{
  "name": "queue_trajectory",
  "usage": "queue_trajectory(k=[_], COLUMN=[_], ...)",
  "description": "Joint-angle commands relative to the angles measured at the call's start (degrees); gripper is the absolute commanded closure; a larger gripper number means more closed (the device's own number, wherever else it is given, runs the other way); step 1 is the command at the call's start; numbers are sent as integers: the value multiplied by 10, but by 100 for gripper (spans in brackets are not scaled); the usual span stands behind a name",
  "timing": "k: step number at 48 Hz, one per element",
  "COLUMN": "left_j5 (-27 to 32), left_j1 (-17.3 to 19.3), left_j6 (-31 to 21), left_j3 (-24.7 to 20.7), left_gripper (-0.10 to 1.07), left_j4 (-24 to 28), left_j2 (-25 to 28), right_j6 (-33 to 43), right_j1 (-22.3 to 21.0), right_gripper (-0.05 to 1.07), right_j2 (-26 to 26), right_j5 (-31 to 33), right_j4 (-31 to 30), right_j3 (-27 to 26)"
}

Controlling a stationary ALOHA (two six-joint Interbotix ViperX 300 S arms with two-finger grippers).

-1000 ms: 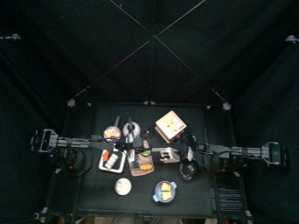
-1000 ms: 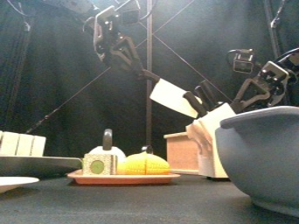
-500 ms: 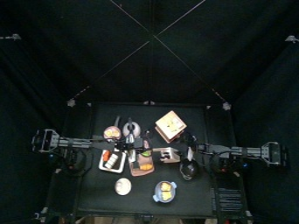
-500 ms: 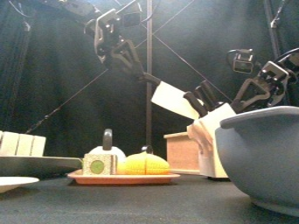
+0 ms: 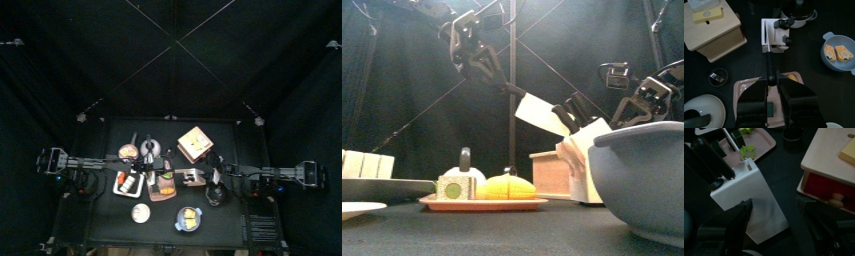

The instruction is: Place cleaver back in holder

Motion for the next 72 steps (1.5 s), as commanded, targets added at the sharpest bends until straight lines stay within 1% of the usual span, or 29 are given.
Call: queue_trajectory(k=[1,27,39,47,54,64,72], left_j5=[-4,-2,5,25,52,76,109], left_j1=[2,2,3,3,4,6,7], left_j6=[-1,0,0,0,0,1,2], left_j3=[-18,-12,-23,-28,-46,-78,-102], left_gripper=[50,50,50,50,50,50,50], left_j4=[2,2,1,-3,-7,-5,-4], left_j2=[-9,-6,-2,1,7,27,42], right_j6=[0,0,1,1,1,1,1], right_j1=[1,-4,-21,-36,-43,-45,-50], right_gripper=[3,3,3,3,3,3,3], right_j2=[4,7,4,3,3,4,6], right_j5=[-2,-2,-2,-4,-5,-5,-6], right_j4=[0,-2,1,2,10,16,19], right_j3=[-16,-21,-23,-23,-24,-22,-24])
